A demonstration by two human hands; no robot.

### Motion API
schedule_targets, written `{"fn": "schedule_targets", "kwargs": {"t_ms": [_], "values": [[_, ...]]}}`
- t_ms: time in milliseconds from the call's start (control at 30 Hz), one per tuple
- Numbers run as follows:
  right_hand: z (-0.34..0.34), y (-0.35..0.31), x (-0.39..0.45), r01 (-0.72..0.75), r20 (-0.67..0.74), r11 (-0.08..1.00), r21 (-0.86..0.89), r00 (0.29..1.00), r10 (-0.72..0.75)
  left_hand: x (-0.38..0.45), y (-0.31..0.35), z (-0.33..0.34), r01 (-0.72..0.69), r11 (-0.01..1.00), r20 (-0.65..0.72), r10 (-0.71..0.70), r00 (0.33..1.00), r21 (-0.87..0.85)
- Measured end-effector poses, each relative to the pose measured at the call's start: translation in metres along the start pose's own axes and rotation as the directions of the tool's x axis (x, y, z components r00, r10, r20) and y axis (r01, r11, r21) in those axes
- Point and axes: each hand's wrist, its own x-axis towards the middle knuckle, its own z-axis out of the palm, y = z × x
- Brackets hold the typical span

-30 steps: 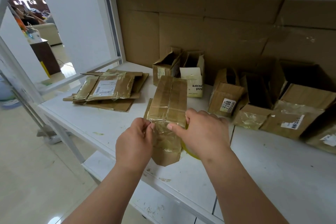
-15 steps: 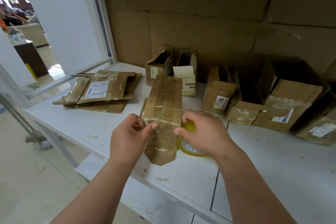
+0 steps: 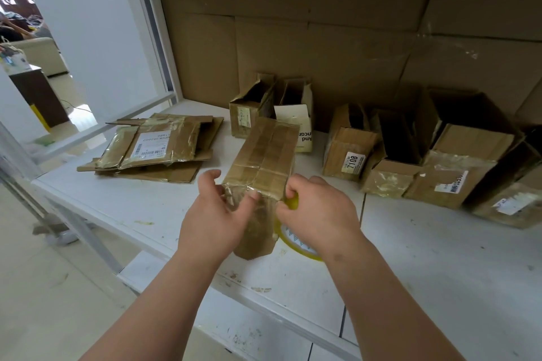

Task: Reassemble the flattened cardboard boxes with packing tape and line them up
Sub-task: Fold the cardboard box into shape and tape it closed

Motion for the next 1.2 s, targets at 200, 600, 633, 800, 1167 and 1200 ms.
{"fn": "schedule_targets", "kwargs": {"t_ms": [200, 600, 633, 800, 1167, 1200], "values": [[-0.015, 0.012, -0.003, -0.014, 0.241, 0.947, 0.322, 0.968, -0.068, 0.008, -0.005, 0.002, 0.001, 0.999, 0.159, 0.006, 0.987, -0.042], [0.018, 0.010, -0.019, -0.256, 0.288, 0.414, 0.874, 0.957, -0.017, 0.016, -0.008, -0.005, -0.234, 0.971, 0.064, 0.231, 0.971, 0.049], [0.019, 0.011, -0.020, -0.258, 0.285, 0.424, 0.868, 0.958, -0.003, 0.015, -0.011, -0.005, -0.240, 0.968, 0.101, 0.232, 0.967, 0.071], [0.030, 0.016, -0.027, -0.273, 0.349, 0.425, 0.863, 0.931, -0.109, 0.022, -0.023, -0.011, -0.205, 0.974, 0.153, 0.189, 0.970, 0.094], [0.033, 0.036, -0.041, -0.264, 0.384, 0.375, 0.889, 0.876, -0.293, 0.023, -0.029, -0.011, -0.249, 0.967, 0.190, 0.236, 0.953, 0.049], [0.032, 0.037, -0.042, -0.258, 0.382, 0.387, 0.885, 0.878, -0.289, 0.023, -0.028, -0.011, -0.262, 0.963, 0.192, 0.246, 0.950, 0.063]]}}
